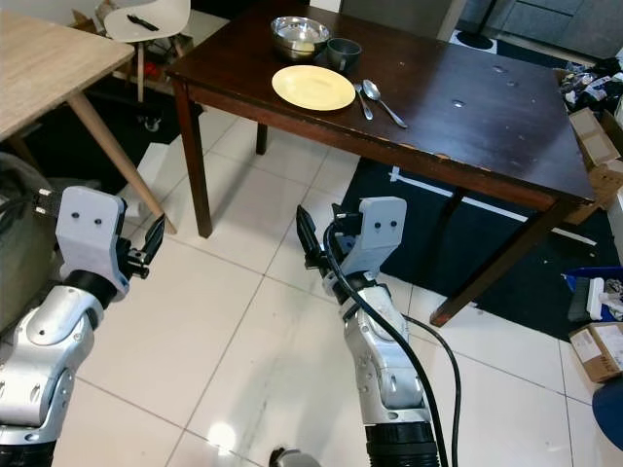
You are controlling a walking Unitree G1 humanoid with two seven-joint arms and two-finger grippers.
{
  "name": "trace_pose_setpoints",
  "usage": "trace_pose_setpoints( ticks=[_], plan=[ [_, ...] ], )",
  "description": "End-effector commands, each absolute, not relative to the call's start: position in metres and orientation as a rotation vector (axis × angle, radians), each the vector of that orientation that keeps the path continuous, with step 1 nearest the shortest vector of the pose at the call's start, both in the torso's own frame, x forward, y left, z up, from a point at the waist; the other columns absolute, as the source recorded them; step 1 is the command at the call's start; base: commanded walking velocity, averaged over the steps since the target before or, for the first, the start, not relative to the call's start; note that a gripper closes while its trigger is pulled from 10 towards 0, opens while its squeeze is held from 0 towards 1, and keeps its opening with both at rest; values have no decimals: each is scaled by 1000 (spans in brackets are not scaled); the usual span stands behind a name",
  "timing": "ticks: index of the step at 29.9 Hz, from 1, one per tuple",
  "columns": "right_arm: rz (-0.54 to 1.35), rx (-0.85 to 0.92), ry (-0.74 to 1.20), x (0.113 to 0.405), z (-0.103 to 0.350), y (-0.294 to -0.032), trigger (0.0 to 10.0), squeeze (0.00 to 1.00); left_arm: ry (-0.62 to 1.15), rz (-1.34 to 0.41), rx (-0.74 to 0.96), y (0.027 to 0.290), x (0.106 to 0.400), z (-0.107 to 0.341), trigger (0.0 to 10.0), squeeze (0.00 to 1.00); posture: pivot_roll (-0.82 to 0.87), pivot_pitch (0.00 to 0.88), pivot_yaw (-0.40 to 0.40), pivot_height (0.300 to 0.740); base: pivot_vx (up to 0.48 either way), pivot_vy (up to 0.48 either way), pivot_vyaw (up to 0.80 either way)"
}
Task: Setting the table
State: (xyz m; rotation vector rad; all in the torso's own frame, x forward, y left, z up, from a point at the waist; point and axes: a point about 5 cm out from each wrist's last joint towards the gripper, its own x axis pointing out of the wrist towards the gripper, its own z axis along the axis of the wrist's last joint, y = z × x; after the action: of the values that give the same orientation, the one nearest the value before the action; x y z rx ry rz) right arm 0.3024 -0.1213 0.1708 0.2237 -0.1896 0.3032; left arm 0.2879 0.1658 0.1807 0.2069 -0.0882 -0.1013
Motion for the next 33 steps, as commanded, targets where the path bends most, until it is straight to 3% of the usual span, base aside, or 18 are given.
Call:
trace_pose_setpoints(
  ticks=[1,9,14,18,33],
  plan=[
    [293,226,-192,301,169,-125,10000,0,-40,-106,223,167,286,174,10000,0,-19,35,6,740,0,0,0],
    [275,213,-184,302,169,-128,10000,0,21,-139,319,171,282,169,10000,0,-17,38,6,740,0,0,0],
    [251,197,-170,303,168,-132,10000,0,7,-87,284,179,283,174,10000,0,-18,42,6,740,0,0,0],
    [222,182,-136,305,167,-137,10000,0,4,-168,383,177,276,170,10000,0,-28,45,1,740,0,0,0],
    [213,140,-166,302,169,-136,10000,0,-79,-187,283,162,283,183,10000,0,-67,45,-4,740,0,0,0]
  ],
)
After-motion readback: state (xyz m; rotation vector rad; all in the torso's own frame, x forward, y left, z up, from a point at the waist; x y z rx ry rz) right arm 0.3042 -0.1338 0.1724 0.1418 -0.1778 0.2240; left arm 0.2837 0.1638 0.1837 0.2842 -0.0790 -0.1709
